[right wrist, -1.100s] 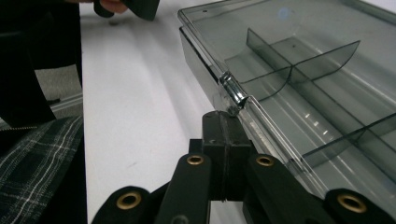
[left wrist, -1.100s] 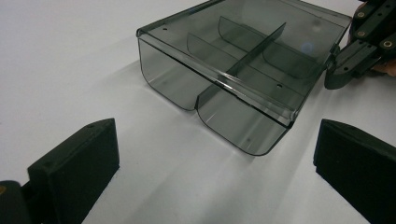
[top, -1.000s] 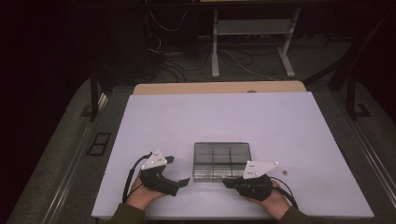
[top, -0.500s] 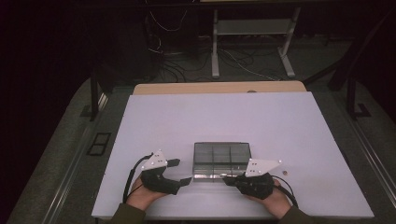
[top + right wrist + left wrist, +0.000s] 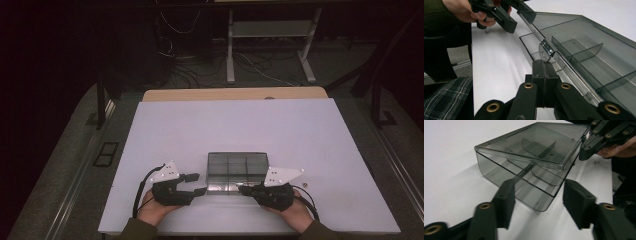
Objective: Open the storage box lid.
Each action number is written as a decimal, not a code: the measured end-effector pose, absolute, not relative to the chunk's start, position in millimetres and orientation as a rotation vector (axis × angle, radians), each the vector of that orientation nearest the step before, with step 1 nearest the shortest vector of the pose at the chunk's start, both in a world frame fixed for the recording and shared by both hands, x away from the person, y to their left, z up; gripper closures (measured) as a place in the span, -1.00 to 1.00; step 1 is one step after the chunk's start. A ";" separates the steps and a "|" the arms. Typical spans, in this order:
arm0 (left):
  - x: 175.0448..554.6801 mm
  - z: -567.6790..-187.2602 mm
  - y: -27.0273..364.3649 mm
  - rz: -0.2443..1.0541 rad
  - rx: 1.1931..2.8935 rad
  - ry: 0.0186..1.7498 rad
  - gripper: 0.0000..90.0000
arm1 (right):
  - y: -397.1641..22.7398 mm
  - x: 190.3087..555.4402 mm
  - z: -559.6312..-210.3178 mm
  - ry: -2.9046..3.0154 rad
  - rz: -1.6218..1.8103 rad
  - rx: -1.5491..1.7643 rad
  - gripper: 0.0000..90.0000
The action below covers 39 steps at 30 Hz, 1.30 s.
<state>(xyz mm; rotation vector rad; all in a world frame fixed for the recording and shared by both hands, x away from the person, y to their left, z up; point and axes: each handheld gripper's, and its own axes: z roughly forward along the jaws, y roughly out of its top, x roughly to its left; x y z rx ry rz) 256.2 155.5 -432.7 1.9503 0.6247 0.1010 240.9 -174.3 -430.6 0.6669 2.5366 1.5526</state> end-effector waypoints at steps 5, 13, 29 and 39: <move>255.9 -430.5 151.5 0.089 1.947 0.612 0.53 | -174.2 241.0 -430.8 2.537 1.552 0.667 0.99; 256.3 -429.2 147.4 0.049 1.940 0.589 0.97 | -174.1 240.9 -431.0 2.539 1.552 0.669 0.99; 257.4 -429.3 145.5 0.051 1.942 0.589 0.97 | -192.3 236.3 -429.9 2.558 1.527 0.708 0.99; 257.5 -429.5 145.7 0.054 1.944 0.590 0.97 | -228.9 235.7 -427.9 2.552 1.519 0.784 0.99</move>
